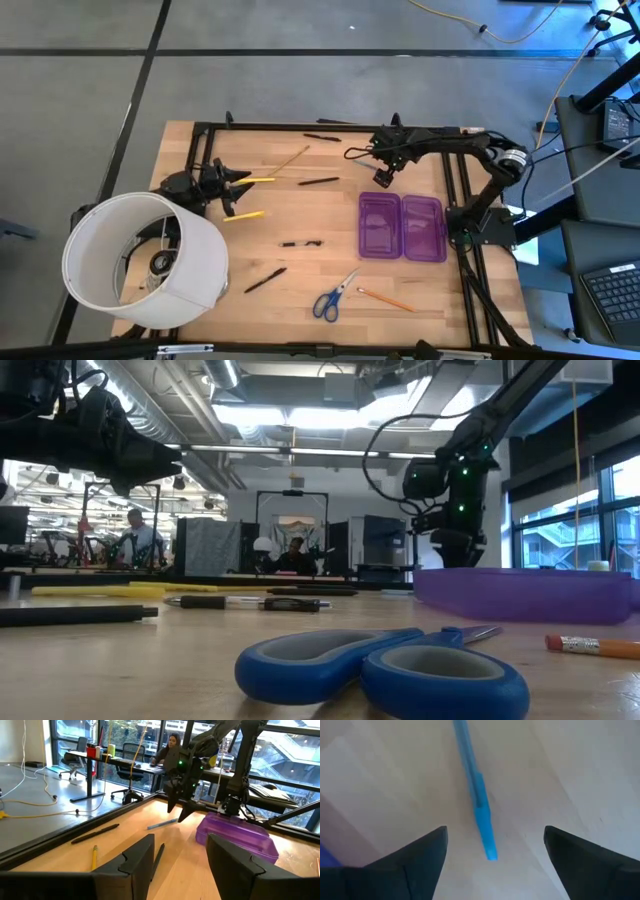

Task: Pick & place school supplies into a supply box
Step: Put the blue pen into the supply box

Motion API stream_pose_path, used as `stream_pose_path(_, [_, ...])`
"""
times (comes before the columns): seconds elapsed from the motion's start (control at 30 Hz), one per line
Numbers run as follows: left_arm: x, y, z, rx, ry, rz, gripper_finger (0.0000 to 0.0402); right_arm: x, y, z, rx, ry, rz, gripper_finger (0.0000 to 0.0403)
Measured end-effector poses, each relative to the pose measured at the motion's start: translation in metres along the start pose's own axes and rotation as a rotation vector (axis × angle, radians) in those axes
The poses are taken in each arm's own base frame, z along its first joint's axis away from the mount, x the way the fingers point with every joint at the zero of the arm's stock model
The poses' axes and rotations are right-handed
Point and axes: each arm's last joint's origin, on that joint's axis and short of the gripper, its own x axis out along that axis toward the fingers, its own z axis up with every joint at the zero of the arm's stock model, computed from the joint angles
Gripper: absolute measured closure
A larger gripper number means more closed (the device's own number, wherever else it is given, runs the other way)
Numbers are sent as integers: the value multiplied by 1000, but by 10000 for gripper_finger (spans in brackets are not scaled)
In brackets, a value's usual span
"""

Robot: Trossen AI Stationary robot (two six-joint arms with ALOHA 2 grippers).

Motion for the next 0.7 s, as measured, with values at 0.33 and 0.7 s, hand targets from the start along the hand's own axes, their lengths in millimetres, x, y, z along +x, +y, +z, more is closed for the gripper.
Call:
stream_pose_path(0.33, [0, 0, 0, 0, 2, 1, 231, 15, 2, 4, -64, 8, 14, 69])
stream_pose_path(0.7, [0, 0, 0, 0, 2, 0, 231, 16, 3, 3, 58, 15, 90, 69])
